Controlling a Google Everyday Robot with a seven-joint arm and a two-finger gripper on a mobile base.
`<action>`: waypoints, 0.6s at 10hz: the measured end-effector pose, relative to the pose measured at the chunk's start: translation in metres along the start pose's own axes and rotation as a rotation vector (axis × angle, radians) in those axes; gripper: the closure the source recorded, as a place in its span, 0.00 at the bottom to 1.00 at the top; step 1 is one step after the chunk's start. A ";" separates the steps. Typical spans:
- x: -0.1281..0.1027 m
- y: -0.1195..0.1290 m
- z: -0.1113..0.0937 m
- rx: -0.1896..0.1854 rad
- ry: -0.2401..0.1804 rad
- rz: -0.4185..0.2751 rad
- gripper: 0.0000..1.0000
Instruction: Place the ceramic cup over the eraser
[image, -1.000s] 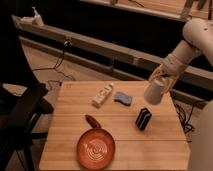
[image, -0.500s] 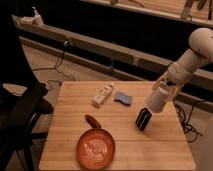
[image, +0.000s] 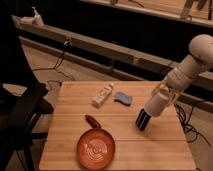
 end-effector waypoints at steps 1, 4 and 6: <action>-0.003 0.001 0.005 -0.011 -0.002 -0.015 0.90; -0.012 0.001 0.016 -0.027 -0.015 -0.055 0.90; -0.016 -0.001 0.025 -0.026 -0.031 -0.071 0.80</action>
